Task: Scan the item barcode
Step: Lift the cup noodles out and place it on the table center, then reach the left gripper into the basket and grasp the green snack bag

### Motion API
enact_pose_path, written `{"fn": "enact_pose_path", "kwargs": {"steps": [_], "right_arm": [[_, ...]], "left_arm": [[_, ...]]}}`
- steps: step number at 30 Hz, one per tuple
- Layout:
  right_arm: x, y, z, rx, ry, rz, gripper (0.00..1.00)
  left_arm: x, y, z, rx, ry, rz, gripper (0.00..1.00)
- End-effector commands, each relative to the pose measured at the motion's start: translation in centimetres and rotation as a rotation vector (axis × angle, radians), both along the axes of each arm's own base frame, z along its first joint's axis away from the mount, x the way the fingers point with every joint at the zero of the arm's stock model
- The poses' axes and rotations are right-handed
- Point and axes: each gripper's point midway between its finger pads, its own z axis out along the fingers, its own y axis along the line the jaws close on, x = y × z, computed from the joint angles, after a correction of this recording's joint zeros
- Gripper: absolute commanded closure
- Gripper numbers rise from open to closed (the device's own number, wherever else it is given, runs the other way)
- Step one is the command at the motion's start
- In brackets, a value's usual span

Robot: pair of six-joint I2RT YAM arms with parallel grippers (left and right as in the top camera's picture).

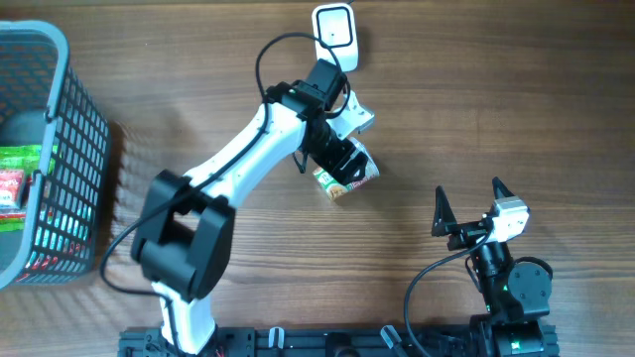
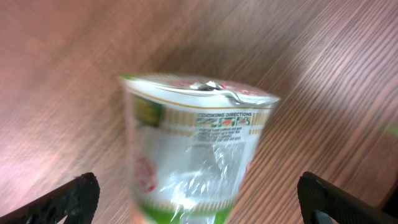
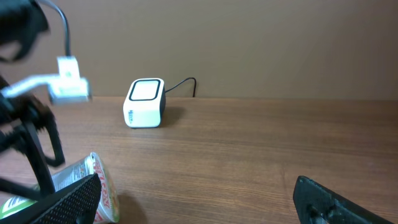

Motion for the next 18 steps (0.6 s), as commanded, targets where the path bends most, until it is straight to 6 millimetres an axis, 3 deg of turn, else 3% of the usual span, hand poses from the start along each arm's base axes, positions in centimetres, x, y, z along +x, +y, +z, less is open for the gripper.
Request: {"fn": "enact_pose_path", "kwargs": {"steps": [1,4,5,7,8,9,10,12,15,18], "right_arm": [[0.0,0.1,0.1,0.003,-0.007,0.006,0.0],[0.0,0.1,0.1,0.003,-0.006,0.006,0.0],[0.0,0.1,0.1,0.003,-0.007,0.006,0.0],[0.0,0.1,0.1,0.003,-0.007,0.006,0.0],[0.0,0.1,0.1,0.003,-0.007,0.006,0.0],[0.0,0.1,0.1,0.003,-0.006,0.006,0.0],[0.0,0.1,0.1,0.003,-0.007,0.006,0.0],[0.0,0.1,0.1,0.003,-0.006,0.006,0.01],[0.0,0.1,0.1,0.003,-0.007,0.006,0.0],[0.0,0.1,0.1,0.003,-0.007,0.006,0.0]], "left_arm": [[1.1,1.1,9.2,-0.08,-0.226,0.033,0.0],[3.0,5.2,15.3,-0.033,-0.433,0.159,0.0],[4.1,9.7,18.7,0.048,-0.557,0.288,0.0],[4.5,16.2,22.0,0.143,-0.666,0.453,0.0],[4.3,19.5,23.5,0.177,-0.706,0.54,0.0],[3.4,25.3,26.1,0.21,-0.762,0.697,0.0],[2.5,29.0,27.4,0.231,-0.792,0.797,0.0],[0.3,35.7,28.7,0.298,-0.813,0.987,0.0],[-3.6,45.1,28.6,0.431,-0.777,1.247,0.0],[-7.0,51.8,26.6,0.47,-0.691,1.356,0.0]]}}
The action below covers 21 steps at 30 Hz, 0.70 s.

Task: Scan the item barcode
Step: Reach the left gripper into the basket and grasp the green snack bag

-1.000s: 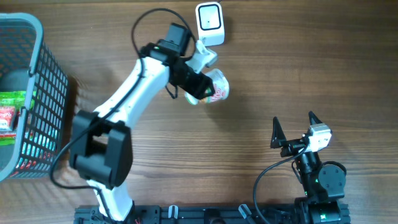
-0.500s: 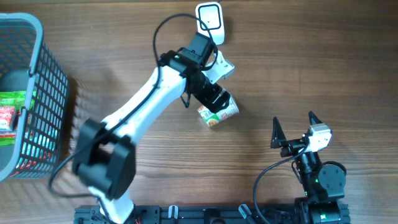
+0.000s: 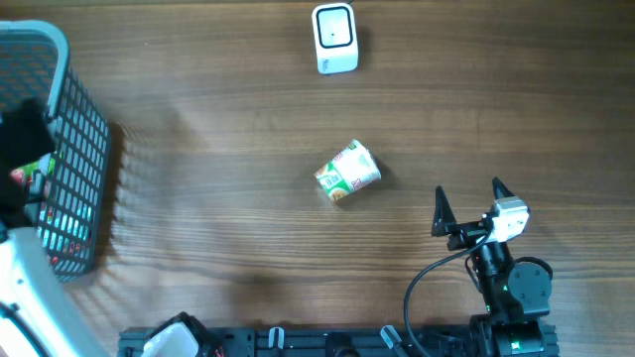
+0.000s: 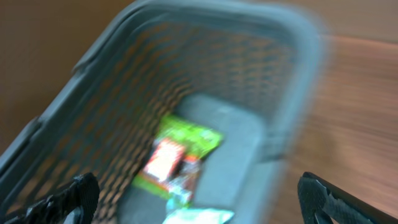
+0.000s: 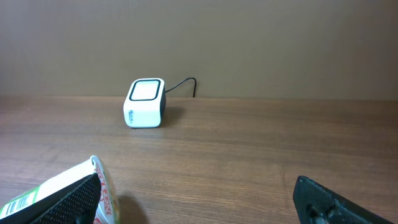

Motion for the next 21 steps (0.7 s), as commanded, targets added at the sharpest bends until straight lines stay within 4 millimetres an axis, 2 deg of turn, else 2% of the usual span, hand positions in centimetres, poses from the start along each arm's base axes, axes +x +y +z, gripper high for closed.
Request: {"fn": "enact_pose_path", "kwargs": {"steps": [1,3,5,8,11,21], "right_arm": [[0.0,0.1,0.1,0.003,-0.007,0.005,0.0],[0.0,0.1,0.1,0.003,-0.007,0.005,0.0],[0.0,0.1,0.1,0.003,-0.007,0.005,0.0],[0.0,0.1,0.1,0.003,-0.006,0.005,0.0],[0.0,0.1,0.1,0.003,-0.007,0.005,0.0],[0.0,0.1,0.1,0.003,-0.007,0.005,0.0]], "left_arm": [[-2.7,6.0,-2.8,-0.083,0.044,0.031,0.0],[-3.4,8.6,-5.3,-0.168,0.056,0.042,0.0],[-3.5,11.0,-9.3,-0.28,0.091,0.069,0.0],[-2.0,11.6,-13.0,-0.322,0.157,-0.051,0.0],[-1.3,11.4,-13.7,-0.244,0.228,-0.179,0.0],[-1.5,11.3,-13.9,-0.257,0.235,-0.176,0.0]]}}
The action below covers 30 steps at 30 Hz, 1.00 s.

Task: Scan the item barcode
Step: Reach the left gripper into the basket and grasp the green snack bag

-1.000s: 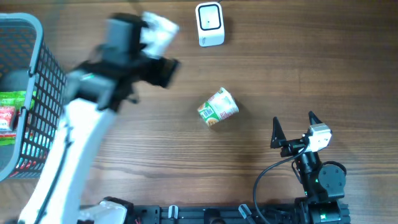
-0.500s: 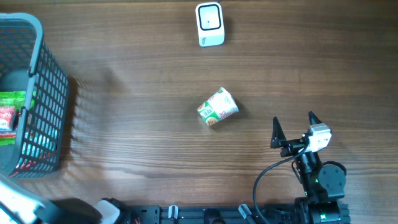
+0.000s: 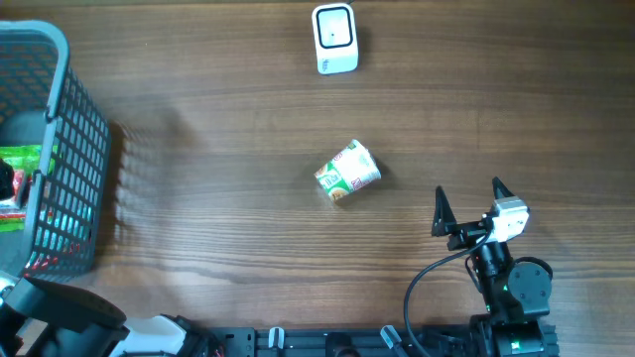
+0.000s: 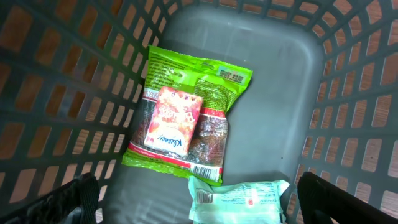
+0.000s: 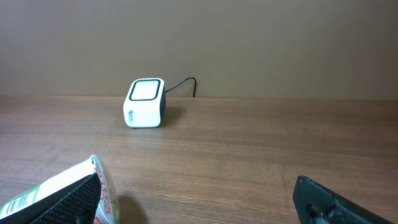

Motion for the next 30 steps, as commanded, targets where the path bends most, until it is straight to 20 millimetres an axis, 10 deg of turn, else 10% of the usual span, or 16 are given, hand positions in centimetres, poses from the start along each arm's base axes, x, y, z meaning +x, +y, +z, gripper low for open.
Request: {"fn": "enact_pose_path", "kwargs": {"steps": [1,13,21,23,25,30], "right_arm": [[0.0,0.1,0.1,0.003,-0.007,0.005,0.0],[0.0,0.1,0.1,0.003,-0.007,0.005,0.0],[0.0,0.1,0.1,0.003,-0.007,0.005,0.0],[0.0,0.1,0.1,0.003,-0.006,0.005,0.0],[0.0,0.1,0.1,0.003,-0.007,0.005,0.0],[0.0,0.1,0.1,0.003,-0.007,0.005,0.0]], "left_arm": [[0.4,-0.1,0.2,0.0,-0.012,-0.024,0.0],[0.7,-0.2,0.4,-0.009,-0.036,-0.024,0.0],[5.6,-6.5,4.0,-0.364,-0.386,-0.15,0.0],[4.0,-1.8,2.3,-0.37,-0.311,0.291,0.0],[-2.3,3.5,0.3,-0.194,-0.169,0.848,0.0],[-2.8,4.4,-1.2,-0.162,-0.115,0.875,0.0]]}}
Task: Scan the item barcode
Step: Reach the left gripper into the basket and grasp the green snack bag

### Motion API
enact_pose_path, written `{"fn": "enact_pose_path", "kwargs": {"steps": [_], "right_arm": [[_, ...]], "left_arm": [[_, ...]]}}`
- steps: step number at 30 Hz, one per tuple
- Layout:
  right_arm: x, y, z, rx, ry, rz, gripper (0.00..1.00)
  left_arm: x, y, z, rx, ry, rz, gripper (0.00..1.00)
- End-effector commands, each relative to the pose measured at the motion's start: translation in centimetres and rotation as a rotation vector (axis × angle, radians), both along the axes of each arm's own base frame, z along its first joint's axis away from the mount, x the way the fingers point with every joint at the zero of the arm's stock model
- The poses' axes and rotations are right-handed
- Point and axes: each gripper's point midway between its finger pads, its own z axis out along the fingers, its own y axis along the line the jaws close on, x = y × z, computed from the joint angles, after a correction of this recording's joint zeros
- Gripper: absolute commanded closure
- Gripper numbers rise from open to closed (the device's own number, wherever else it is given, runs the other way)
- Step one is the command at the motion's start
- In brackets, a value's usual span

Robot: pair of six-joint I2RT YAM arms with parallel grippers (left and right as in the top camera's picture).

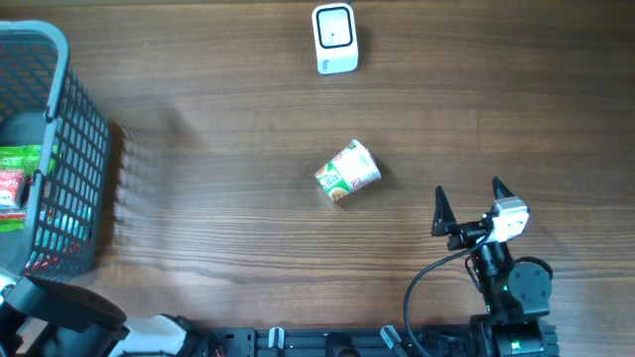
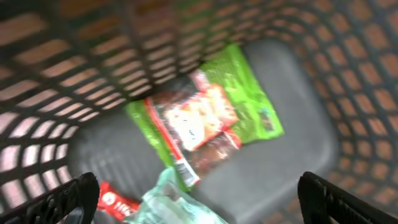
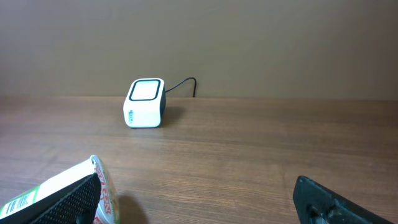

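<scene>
A noodle cup (image 1: 348, 173) lies on its side mid-table; its rim also shows in the right wrist view (image 3: 93, 190). The white barcode scanner (image 1: 334, 38) stands at the far edge (image 3: 145, 102). My left gripper (image 2: 199, 198) hangs open inside the grey basket (image 2: 348, 74), above a green packet (image 2: 211, 118), a pale green packet (image 2: 180, 202) and a red packet (image 2: 115, 198); this view is blurred. It is out of the overhead view. My right gripper (image 1: 466, 210) rests open near the table's front right, holding nothing (image 3: 199, 202).
The grey mesh basket (image 1: 74, 169) stands at the table's left edge with packets (image 1: 20, 159) inside. The scanner's cable (image 3: 183, 84) runs off behind it. The left arm's base (image 1: 60, 317) shows at the bottom left.
My left gripper has shifted inside the basket: the packets now lie turned and blurred beneath it, and a red packet has come into view. Cup, scanner and right arm are unchanged.
First my left gripper stood open at the noodle cup near the scanner. Then the cup lay alone on the table and the gripper was at the basket. Then it hung open over the packets inside, where it still is.
</scene>
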Motion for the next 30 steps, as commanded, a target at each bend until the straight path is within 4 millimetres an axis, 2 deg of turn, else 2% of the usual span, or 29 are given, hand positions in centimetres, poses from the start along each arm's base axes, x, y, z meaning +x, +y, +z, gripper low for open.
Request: {"fn": "enact_pose_path", "kwargs": {"steps": [1,3,5,7,9,11,12,16,21,25,28,30], "right_arm": [[0.0,0.1,0.1,0.003,-0.007,0.005,0.0],[0.0,0.1,0.1,0.003,-0.007,0.005,0.0],[0.0,0.1,0.1,0.003,-0.007,0.005,0.0],[0.0,0.1,0.1,0.003,-0.007,0.005,0.0],[0.0,0.1,0.1,0.003,-0.007,0.005,0.0],[0.0,0.1,0.1,0.003,-0.006,0.005,0.0],[0.0,0.1,0.1,0.003,-0.006,0.005,0.0],[0.0,0.1,0.1,0.003,-0.006,0.005,0.0],[0.0,0.1,0.1,0.003,-0.007,0.005,0.0],[0.0,0.1,0.1,0.003,-0.007,0.005,0.0],[0.0,0.1,0.1,0.003,-0.007,0.005,0.0],[0.0,0.1,0.1,0.003,-0.007,0.005,0.0]], "left_arm": [[-0.8,1.9,-2.4,0.008,0.094,0.07,0.0],[0.7,1.8,-4.8,-0.007,0.143,-0.054,0.0],[3.5,0.6,-7.3,-0.045,0.147,-0.194,0.0],[4.6,0.1,-8.7,0.009,0.258,-0.266,0.0],[5.6,0.2,-8.6,0.132,0.397,-0.303,0.0],[7.4,-0.1,-7.7,0.243,0.465,-0.356,0.0],[7.7,-0.2,-7.5,0.268,0.487,-0.37,0.0],[6.7,-0.9,-9.6,0.207,0.494,-0.387,0.0],[5.7,-1.7,-13.7,0.157,0.518,-0.407,0.0],[5.4,-1.7,-16.1,0.118,0.561,-0.436,0.0],[4.5,-0.6,-16.4,0.113,0.562,-0.428,0.0],[4.3,-0.6,-17.0,0.067,0.516,-0.434,0.0]]}}
